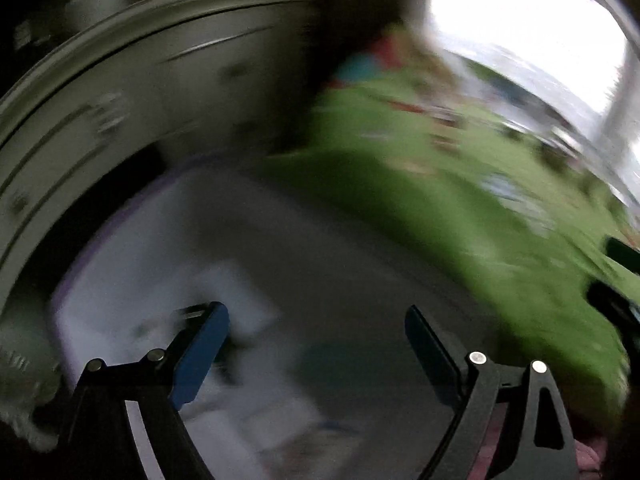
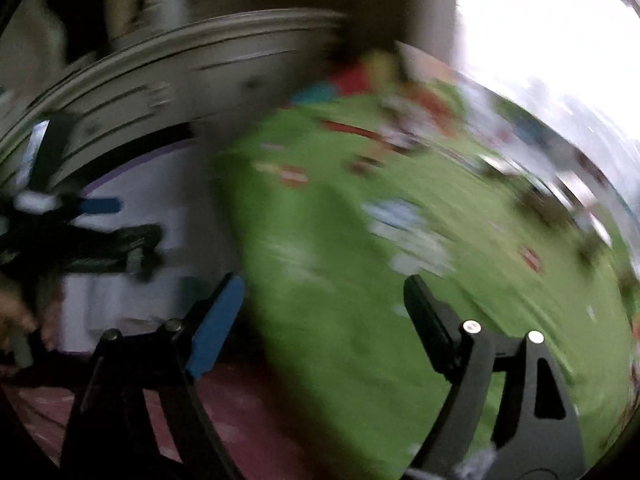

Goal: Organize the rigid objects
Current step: 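Move both open tools back over the bed, then grasp a white cube box with the right tool while the left tool grasps the pink binder clip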

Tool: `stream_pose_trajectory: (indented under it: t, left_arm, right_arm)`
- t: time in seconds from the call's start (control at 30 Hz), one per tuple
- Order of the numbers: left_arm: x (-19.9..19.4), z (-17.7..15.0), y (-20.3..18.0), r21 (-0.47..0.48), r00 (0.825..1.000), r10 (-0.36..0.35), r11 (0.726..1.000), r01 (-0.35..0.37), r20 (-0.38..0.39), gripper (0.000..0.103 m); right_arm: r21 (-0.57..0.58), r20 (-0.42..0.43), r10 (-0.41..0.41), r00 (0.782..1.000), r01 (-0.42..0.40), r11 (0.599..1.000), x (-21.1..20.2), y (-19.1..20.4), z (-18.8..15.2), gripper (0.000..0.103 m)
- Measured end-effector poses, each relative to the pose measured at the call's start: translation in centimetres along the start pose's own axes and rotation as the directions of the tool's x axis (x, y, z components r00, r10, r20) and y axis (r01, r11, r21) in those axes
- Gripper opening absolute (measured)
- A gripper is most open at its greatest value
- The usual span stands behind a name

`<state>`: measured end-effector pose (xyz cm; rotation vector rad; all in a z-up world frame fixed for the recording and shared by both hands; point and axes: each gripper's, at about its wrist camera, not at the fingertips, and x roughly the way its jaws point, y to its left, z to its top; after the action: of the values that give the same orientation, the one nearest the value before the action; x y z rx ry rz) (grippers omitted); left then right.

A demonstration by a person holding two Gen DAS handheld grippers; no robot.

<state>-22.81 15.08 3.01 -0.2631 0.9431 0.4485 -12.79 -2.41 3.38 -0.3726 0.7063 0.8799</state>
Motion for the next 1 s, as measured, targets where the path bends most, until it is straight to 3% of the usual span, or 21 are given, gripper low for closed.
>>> stream_pose_trajectory:
  t: [0.1,0.2,0.27,0.3,0.37,0.4,0.57,0.63,0.7,0.83,0.9,1.0]
  left_arm:
    - [0.7,1.1,-6.7,0.141,0.987,-0.151,0.977,0.157,-0.052,0.091]
    - [1.3,2.8,-14.5,0.265,0.956,-0.285,0.919,0.293,-0.068,0.091]
    - [1.9,3.8,-18.7,0.36,0.949,-0.312,0.882,0.304,-0.037,0.091]
    - [2.7,4.4,-20.4,0.403,0.954,-0.299,0.871,0.282,-0.021,0.091]
    - [4.2,5.4,-23.7,0.45,0.968,-0.252,0.864,0.228,-0.006,0.091]
    - [5.5,6.3,-25.2,0.458,0.972,-0.233,0.864,0.21,-0.006,0.091]
    - [9.9,9.7,-26.4,0.413,0.977,-0.212,0.889,0.2,-0.017,0.093]
    - [11.1,10.5,-25.6,0.356,0.969,-0.243,0.903,0.239,-0.035,0.103]
    - [11.6,11.2,-25.1,0.316,0.962,-0.27,0.911,0.266,-0.031,0.103]
    - [11.4,11.0,-24.9,0.3,0.962,-0.272,0.916,0.265,-0.021,0.103]
    - [11.6,11.1,-25.0,0.303,0.964,-0.266,0.917,0.259,-0.021,0.103]
    - [11.8,11.2,-25.0,0.304,0.965,-0.262,0.918,0.256,-0.021,0.103]
  right_arm:
    - [0.202,-0.043,-0.092,0.995,0.099,0.974,-0.6,-7.1,-2.6,0.085]
    - [0.39,-0.107,-0.202,0.974,0.228,0.892,-2.1,-14.3,-5.6,0.085]
    - [0.437,-0.135,-0.252,0.958,0.286,0.853,-2.7,-17.7,-6.9,0.085]
    - [0.455,-0.161,-0.28,0.946,0.323,0.83,-2.8,-19.7,-7.6,0.085]
    - [0.47,-0.191,-0.298,0.935,0.354,0.809,-2.5,-22.2,-8.2,0.085]
    - [0.483,-0.205,-0.27,0.941,0.337,0.808,-2.0,-23.4,-8.3,0.086]
    - [0.439,-0.209,-0.282,0.937,0.347,0.829,1.3,-26.2,-5.2,0.092]
    - [0.41,-0.204,-0.289,0.935,0.35,0.842,3.4,-26.9,-3.6,0.094]
    - [0.403,-0.205,-0.301,0.931,0.36,0.841,5.7,-28.2,-2.0,0.098]
    - [0.45,-0.212,-0.303,0.929,0.368,0.814,8.9,-30.8,1.2,0.1]
    - [0.462,-0.24,-0.328,0.914,0.404,0.79,10.1,-32.1,2.4,0.1]
    - [0.491,-0.236,-0.34,0.91,0.414,0.766,10.3,-32.8,2.7,0.097]
